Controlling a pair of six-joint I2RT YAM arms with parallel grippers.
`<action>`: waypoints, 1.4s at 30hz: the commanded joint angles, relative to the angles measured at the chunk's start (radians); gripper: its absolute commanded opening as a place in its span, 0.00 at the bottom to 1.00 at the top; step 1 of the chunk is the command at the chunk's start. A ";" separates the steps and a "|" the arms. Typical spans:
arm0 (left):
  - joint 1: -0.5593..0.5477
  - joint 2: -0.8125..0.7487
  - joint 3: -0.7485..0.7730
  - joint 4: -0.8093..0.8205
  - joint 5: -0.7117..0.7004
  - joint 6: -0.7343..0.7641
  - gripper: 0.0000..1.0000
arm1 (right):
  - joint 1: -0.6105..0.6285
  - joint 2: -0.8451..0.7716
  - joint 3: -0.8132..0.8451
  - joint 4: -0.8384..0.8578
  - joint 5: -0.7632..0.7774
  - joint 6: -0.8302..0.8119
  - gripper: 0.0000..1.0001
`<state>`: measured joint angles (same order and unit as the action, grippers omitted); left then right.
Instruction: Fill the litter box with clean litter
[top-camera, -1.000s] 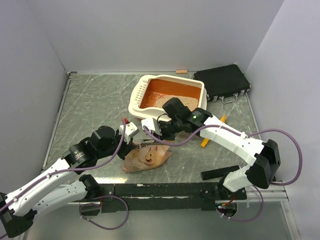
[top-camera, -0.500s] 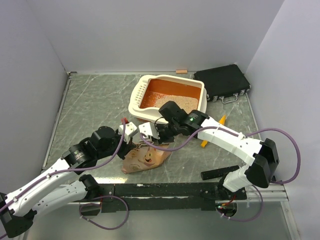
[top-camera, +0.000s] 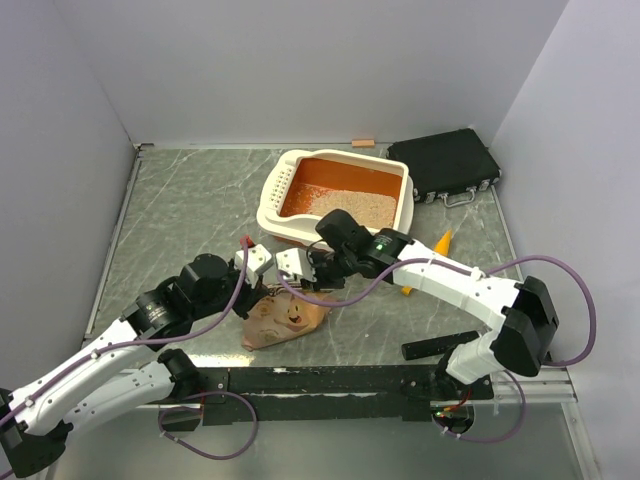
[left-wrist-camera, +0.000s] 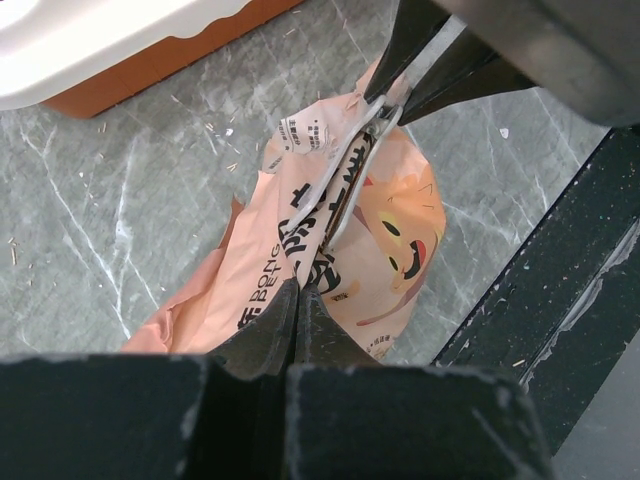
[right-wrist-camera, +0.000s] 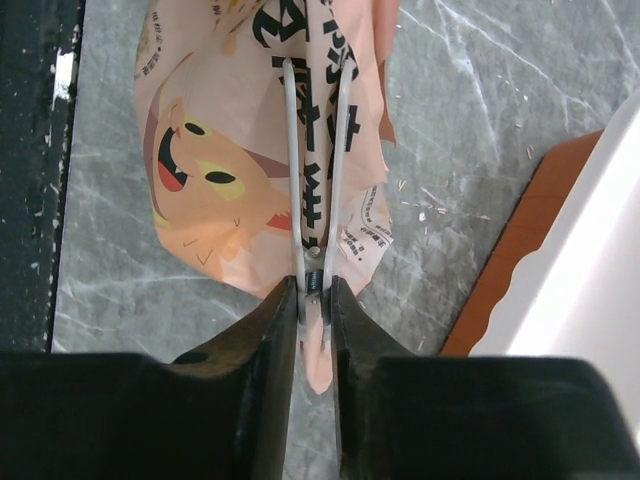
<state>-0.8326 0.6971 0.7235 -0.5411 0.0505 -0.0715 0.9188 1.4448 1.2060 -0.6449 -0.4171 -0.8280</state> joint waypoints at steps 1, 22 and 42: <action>0.001 -0.036 0.024 0.121 -0.008 -0.008 0.01 | 0.008 -0.024 -0.037 0.027 0.024 0.021 0.27; 0.001 -0.033 0.024 0.125 -0.011 -0.014 0.01 | -0.001 -0.280 -0.141 0.287 0.182 0.190 1.00; 0.001 0.024 0.218 0.145 -0.079 -0.074 0.54 | -0.063 -0.438 -0.052 0.149 0.671 1.004 1.00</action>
<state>-0.8326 0.7109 0.8871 -0.4580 0.0227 -0.0998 0.8547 1.0943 1.1587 -0.5026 0.0845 -0.0227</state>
